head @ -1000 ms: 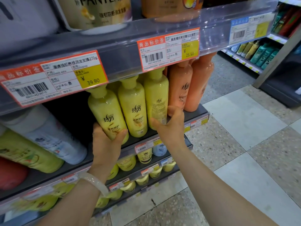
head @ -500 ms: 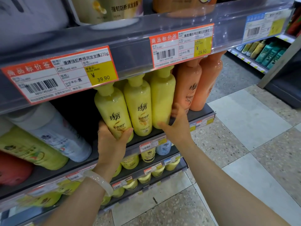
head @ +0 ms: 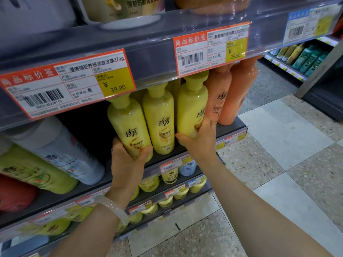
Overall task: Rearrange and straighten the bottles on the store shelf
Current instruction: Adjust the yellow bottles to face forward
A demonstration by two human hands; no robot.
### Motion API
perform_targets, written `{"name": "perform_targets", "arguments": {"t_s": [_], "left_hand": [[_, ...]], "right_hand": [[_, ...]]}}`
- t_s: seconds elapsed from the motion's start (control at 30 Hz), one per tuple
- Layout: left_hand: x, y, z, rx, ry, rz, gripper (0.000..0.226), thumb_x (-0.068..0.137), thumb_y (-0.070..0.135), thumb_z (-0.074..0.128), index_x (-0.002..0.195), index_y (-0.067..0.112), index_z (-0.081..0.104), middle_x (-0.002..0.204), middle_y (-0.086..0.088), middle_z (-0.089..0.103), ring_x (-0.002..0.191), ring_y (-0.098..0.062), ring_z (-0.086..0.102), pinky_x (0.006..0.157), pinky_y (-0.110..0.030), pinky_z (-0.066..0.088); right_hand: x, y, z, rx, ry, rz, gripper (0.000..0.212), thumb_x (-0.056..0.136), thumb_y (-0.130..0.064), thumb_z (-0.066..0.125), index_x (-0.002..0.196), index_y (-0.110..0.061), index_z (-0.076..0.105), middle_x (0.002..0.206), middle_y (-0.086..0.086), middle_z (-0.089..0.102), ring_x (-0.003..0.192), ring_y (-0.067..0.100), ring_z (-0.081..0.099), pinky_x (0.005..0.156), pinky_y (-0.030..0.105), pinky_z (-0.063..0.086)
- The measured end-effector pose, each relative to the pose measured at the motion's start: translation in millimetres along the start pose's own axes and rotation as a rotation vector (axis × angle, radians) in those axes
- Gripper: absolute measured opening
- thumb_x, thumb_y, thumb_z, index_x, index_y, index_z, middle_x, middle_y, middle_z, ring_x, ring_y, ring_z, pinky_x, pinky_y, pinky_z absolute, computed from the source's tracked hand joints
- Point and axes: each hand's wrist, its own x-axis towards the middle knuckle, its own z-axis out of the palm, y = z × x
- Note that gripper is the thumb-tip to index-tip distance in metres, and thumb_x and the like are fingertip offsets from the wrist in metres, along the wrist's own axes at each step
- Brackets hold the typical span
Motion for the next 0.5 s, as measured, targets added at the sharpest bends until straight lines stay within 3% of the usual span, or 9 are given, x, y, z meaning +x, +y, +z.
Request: {"name": "perform_targets", "arguments": {"t_s": [0.1,0.33,0.43,0.5], "left_hand": [[1,-3,-1,-0.024,-0.006,-0.001,0.048,0.071,0.014,0.076,0.102,0.024,0.042,0.093,0.008,0.058,0.083,0.004,0.054,0.071,-0.015,0.039],[1,-4,1,-0.035,0.015,-0.004,0.048,0.072,0.016,0.076,0.103,0.026,0.042,0.104,0.000,0.059,0.093,-0.014,0.057,0.082,-0.028,0.041],[-5,-8,3,-0.043,0.026,-0.035,0.052,0.071,0.013,0.077,0.110,0.021,0.042,0.106,0.000,0.058,0.095,-0.013,0.057,0.085,-0.030,0.043],[-17,-13,4,-0.076,0.091,-0.107,0.065,0.069,0.012,0.078,0.123,0.012,0.041,0.120,-0.007,0.055,0.108,-0.018,0.055,0.094,-0.036,0.045]], "right_hand": [[-1,-3,2,-0.032,0.058,-0.003,0.080,0.061,-0.018,0.081,0.127,-0.007,0.038,0.128,0.015,0.039,0.121,0.030,0.036,0.095,0.028,0.030],[3,-2,-1,-0.058,-0.020,0.000,0.078,0.061,-0.014,0.080,0.127,-0.007,0.038,0.129,0.014,0.038,0.122,0.028,0.035,0.101,0.035,0.033],[-5,10,-11,0.010,-0.072,0.014,0.061,0.061,-0.008,0.069,0.119,-0.011,0.048,0.115,0.009,0.047,0.111,0.026,0.044,0.092,0.036,0.044],[-18,21,-23,0.050,-0.011,0.030,0.051,0.067,-0.001,0.062,0.116,-0.009,0.050,0.106,0.006,0.047,0.104,0.025,0.047,0.086,0.035,0.043]]}}
